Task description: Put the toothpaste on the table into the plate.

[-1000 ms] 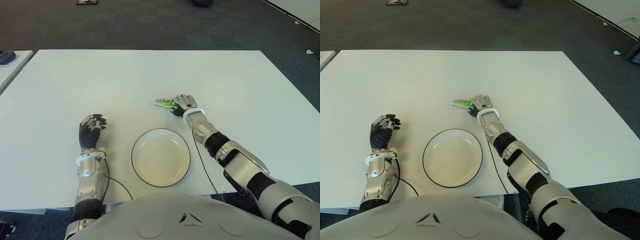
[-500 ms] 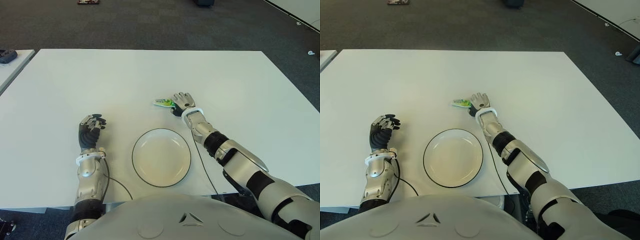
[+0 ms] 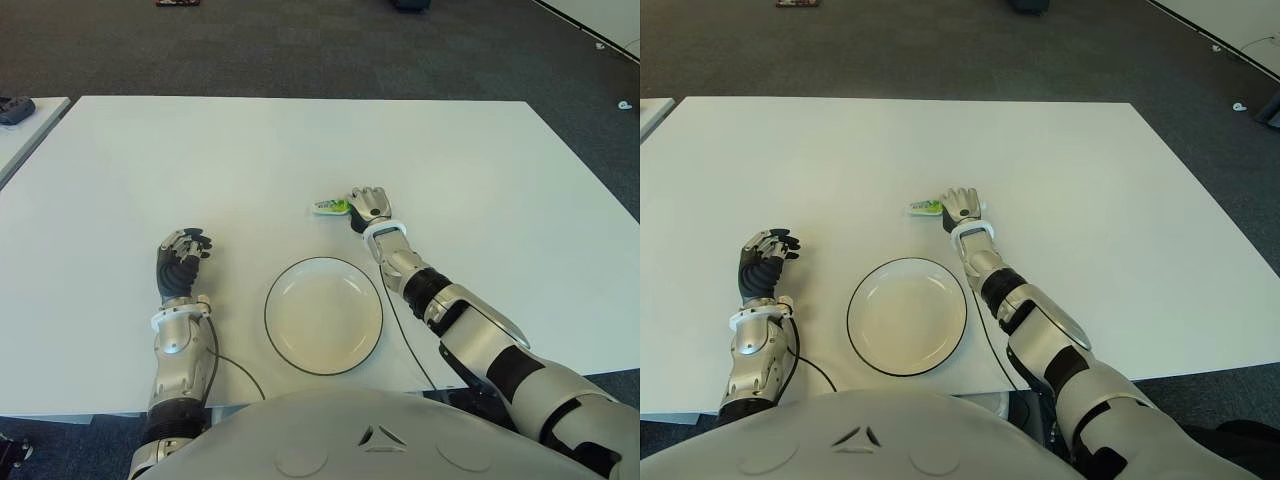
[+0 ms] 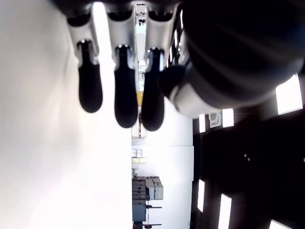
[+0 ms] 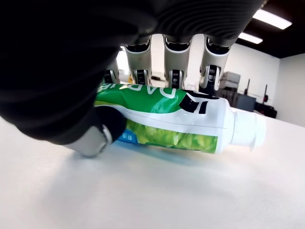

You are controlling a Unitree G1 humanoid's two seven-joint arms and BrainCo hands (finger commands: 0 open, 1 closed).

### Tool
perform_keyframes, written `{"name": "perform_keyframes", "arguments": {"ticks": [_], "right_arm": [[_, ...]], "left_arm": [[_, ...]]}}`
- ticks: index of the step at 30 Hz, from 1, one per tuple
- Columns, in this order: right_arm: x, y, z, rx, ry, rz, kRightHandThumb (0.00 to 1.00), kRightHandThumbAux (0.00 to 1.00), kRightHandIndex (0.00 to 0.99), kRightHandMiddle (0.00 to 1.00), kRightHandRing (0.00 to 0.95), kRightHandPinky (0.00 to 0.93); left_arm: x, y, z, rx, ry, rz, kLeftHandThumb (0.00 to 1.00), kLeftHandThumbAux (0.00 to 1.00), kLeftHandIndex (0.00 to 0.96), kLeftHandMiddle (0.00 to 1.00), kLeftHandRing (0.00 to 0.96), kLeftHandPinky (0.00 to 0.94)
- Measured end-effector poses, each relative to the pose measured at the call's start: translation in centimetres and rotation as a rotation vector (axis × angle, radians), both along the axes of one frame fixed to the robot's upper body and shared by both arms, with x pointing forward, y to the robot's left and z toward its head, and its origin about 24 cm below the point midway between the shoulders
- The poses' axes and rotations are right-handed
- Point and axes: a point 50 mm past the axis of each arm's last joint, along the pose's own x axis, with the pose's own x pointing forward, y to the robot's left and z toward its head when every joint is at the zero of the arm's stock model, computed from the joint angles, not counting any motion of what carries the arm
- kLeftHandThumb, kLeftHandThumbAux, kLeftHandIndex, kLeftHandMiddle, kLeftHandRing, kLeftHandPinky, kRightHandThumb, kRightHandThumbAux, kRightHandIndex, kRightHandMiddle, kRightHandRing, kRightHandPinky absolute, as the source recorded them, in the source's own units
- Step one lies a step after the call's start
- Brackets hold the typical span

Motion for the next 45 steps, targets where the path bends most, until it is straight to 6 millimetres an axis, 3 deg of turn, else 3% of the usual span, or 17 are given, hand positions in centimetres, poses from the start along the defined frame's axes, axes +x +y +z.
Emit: {"name": "perform_keyframes", "arguments": {"ticks": [6,17,21,22,31,40,45], "right_arm": [[-0.1,-0.4,-0.2,0.089,-0.043,-0.048,0.702,0.714,0.436,0.692,0.680,0.697],[-0.3,-0.8,-0.6,0.171,-0.088,-0.071,0.702,0.718,0.434,0.723,0.706,0.713],[-0.3,-1.0,-0.6,0.187,-0.100,-0.076,0.700,0.718,0.431,0.633,0.622,0.603],[-0.3,-1.0,-0.6,0.192,-0.101,-0.077,0.699,0.719,0.430,0.564,0.557,0.549],[0.0,-1.5,-0.3,0.290,-0.102,-0.105,0.698,0.721,0.421,0.287,0.277,0.289],[-0.6,-2.9,0.6,0.539,-0.106,-0.122,0.698,0.725,0.412,0.147,0.140,0.208],[-1.1,-3.1,2.4,0.751,-0.100,-0.099,0.694,0.727,0.409,0.120,0.119,0.202]], "left_arm": [[0.1,0.1,0.0,0.012,0.007,-0.005,0.706,0.716,0.428,0.507,0.508,0.495],[0.2,0.1,0.0,0.028,0.023,-0.006,0.705,0.719,0.426,0.495,0.506,0.503],[0.2,0.1,0.0,0.031,0.024,-0.007,0.704,0.719,0.426,0.499,0.512,0.511],[0.2,0.1,0.0,0.032,0.024,-0.008,0.704,0.719,0.426,0.498,0.512,0.510],[0.2,0.1,0.1,0.032,0.024,-0.006,0.704,0.718,0.427,0.501,0.514,0.511],[0.2,0.3,0.1,0.040,0.023,-0.008,0.704,0.718,0.426,0.502,0.513,0.507],[0.3,0.4,0.1,0.043,0.024,-0.008,0.704,0.718,0.427,0.500,0.510,0.506]]}}
